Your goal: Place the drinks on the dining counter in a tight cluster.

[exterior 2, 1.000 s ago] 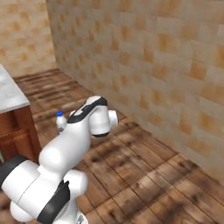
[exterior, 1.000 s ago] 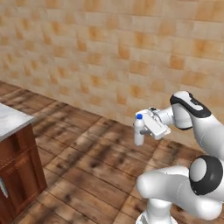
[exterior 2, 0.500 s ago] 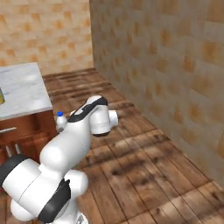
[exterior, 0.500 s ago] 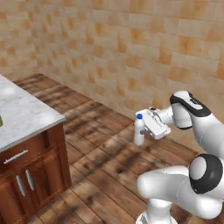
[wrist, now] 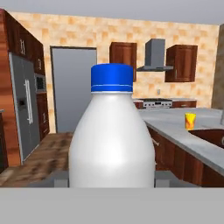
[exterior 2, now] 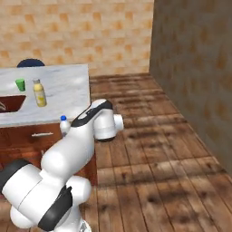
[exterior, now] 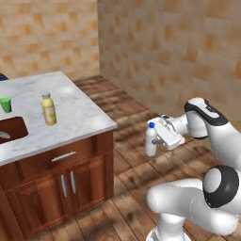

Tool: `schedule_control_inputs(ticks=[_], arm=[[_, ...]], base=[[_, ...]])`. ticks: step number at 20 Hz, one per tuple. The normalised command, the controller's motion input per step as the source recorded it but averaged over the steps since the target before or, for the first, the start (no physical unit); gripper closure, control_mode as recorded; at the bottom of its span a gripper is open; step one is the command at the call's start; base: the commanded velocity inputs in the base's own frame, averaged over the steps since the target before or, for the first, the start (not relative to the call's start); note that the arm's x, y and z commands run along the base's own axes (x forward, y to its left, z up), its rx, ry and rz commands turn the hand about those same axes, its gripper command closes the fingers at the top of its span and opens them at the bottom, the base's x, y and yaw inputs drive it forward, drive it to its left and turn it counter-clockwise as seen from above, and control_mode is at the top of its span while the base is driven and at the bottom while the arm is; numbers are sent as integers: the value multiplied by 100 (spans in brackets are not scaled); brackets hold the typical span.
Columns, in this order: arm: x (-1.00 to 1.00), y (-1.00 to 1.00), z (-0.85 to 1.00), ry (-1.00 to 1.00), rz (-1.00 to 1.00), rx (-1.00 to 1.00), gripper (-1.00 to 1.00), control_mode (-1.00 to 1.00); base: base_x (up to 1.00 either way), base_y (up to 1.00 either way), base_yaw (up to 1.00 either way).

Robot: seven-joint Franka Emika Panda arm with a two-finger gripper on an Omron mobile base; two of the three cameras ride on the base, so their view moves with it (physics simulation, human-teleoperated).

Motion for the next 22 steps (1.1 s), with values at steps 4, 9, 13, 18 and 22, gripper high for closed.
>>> schedule_control_inputs(ticks=[4, 9, 13, 18, 22], arm=[[0, 0, 0, 0, 0, 0, 100, 100], [0, 0, 0, 0, 0, 0, 100, 100], [0, 0, 0, 0, 0, 0, 100, 100], [0, 0, 0, 0, 0, 0, 100, 100], [0, 0, 0, 0, 0, 0, 100, 100]], base=[[60, 0, 49], [67, 0, 34], [56, -9, 24], [55, -1, 20], [54, -11, 16]])
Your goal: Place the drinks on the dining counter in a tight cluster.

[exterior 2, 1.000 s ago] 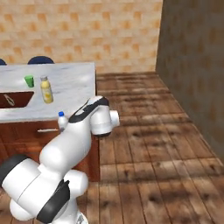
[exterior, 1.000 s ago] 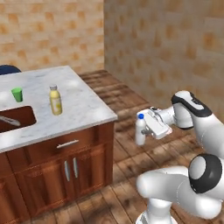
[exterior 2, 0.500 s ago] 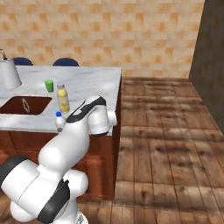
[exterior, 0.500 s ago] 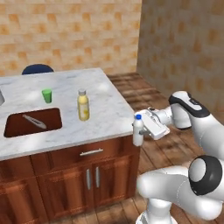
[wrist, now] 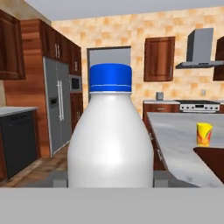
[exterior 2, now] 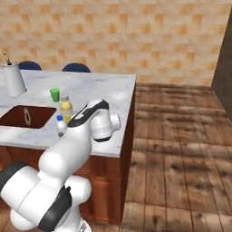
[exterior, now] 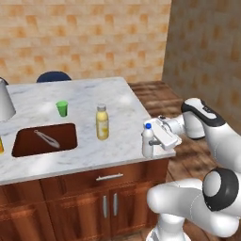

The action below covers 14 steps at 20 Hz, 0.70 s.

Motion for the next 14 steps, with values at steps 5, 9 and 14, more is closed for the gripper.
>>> schedule_control_inputs(ticks=[5, 9, 14], arm=[[0, 0, 0, 0, 0, 0, 100, 100], [0, 0, 0, 0, 0, 0, 100, 100], [0, 0, 0, 0, 0, 0, 100, 100]], base=[[59, -7, 13], [53, -14, 8], [42, -8, 6]])
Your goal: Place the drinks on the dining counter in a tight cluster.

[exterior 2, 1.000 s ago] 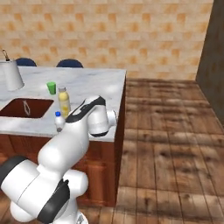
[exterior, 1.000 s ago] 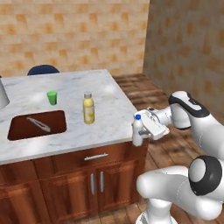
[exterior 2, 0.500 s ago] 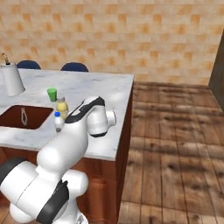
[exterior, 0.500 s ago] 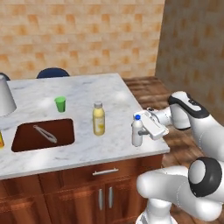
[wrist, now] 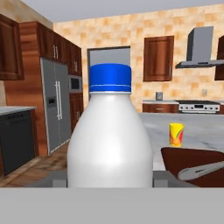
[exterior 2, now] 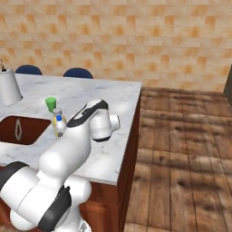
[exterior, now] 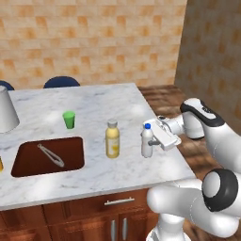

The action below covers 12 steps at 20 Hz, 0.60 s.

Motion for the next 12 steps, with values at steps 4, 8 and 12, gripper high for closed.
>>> schedule_control_inputs(ticks=[4, 8, 12], arm=[[0, 0, 0, 0, 0, 0, 100, 100], [0, 0, 0, 0, 0, 0, 100, 100], [0, 0, 0, 0, 0, 0, 100, 100]], base=[[9, 0, 0], [0, 0, 0], [0, 0, 0]])
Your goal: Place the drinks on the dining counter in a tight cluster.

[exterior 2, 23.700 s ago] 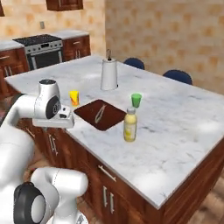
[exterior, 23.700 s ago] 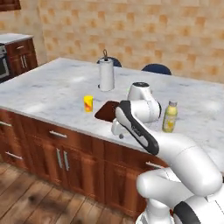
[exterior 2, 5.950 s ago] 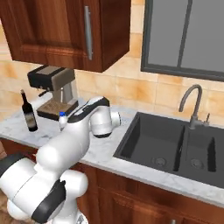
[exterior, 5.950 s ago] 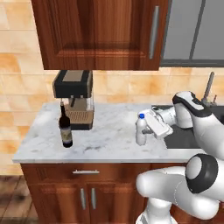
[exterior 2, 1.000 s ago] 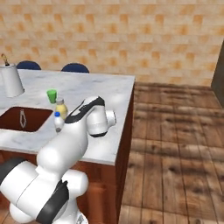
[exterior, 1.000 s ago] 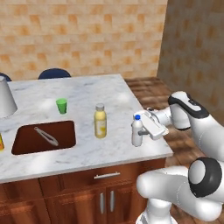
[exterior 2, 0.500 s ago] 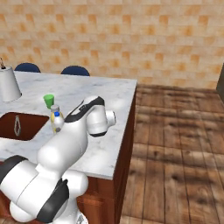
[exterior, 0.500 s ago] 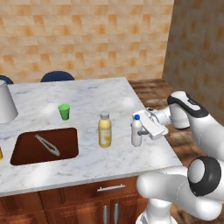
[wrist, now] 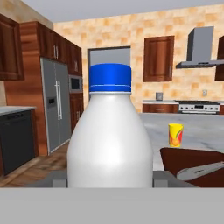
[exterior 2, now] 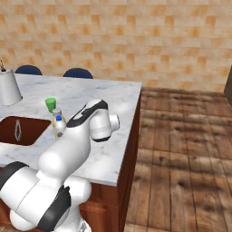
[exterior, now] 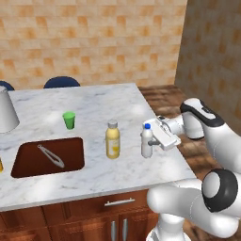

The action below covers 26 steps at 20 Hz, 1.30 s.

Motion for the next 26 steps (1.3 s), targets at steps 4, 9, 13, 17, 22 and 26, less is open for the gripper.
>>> schedule_control_inputs(ticks=[4, 9, 13, 17, 22, 26], arm=[[0, 0, 0, 0, 0, 0, 100, 100], [23, -10, 0, 0, 0, 2, 100, -100], [32, -10, 0, 0, 4, 5, 100, -100], [31, -1, -4, 0, 7, 0, 100, -100], [29, 0, -15, 0, 10, 0, 100, -100], [33, 0, -20, 0, 10, 1, 100, -100]], base=[[1, -1, 0], [3, -1, 0], [0, 0, 0], [0, 0, 0], [0, 0, 0], [0, 0, 0]])
